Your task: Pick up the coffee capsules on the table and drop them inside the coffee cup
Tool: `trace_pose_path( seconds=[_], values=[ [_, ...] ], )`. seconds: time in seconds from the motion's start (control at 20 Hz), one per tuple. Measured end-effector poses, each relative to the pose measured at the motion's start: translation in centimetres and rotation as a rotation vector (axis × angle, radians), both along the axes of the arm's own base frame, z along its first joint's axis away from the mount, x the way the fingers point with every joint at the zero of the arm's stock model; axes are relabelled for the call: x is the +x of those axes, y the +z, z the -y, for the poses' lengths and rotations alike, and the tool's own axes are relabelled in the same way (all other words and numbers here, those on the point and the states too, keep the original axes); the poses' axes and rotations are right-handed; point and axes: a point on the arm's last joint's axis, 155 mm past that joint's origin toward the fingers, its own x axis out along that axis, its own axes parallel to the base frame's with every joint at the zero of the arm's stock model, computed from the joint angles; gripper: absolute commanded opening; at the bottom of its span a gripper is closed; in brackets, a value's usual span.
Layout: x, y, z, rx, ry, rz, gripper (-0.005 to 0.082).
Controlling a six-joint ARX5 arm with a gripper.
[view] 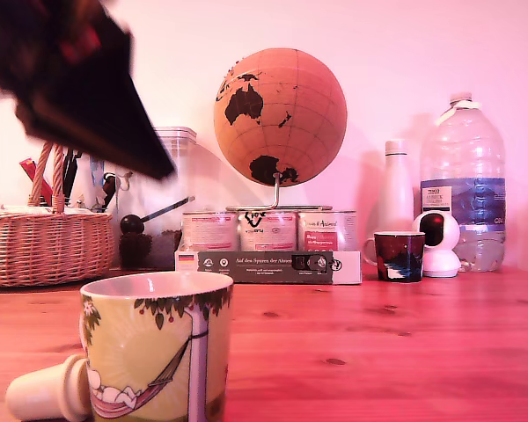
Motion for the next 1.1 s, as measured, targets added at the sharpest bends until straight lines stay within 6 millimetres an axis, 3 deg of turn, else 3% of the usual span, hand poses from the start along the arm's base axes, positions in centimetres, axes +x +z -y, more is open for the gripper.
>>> trace_pose_path(
  seconds=[0.25,0.4,0.45,0.5,0.55,0.6,0.65,1.1],
  values=[
    [-0.5,2.9,-1.2,-0.063,0.025,0.093,0.0057],
    [-0.7,2.8,-1.2,-0.067,0.028,0.079,0.0059],
    [-0.7,2.5,-1.3,-0.058,0.028,0.069,0.0099],
    [-0.9,2.2,-1.4,-0.046,0.022,0.068,0.0238],
    [-1.0,1.9,-1.5,-0.024,0.010,0.071,0.0440],
    [-1.3,1.3,-1.8,0.005,-0.001,0.066,0.0569],
    [-1.6,0.5,-2.2,0.035,0.000,0.041,0.0604],
    [-3.9,-3.1,-4.4,0.259,-0.135,0.033,0.0604]
  ],
)
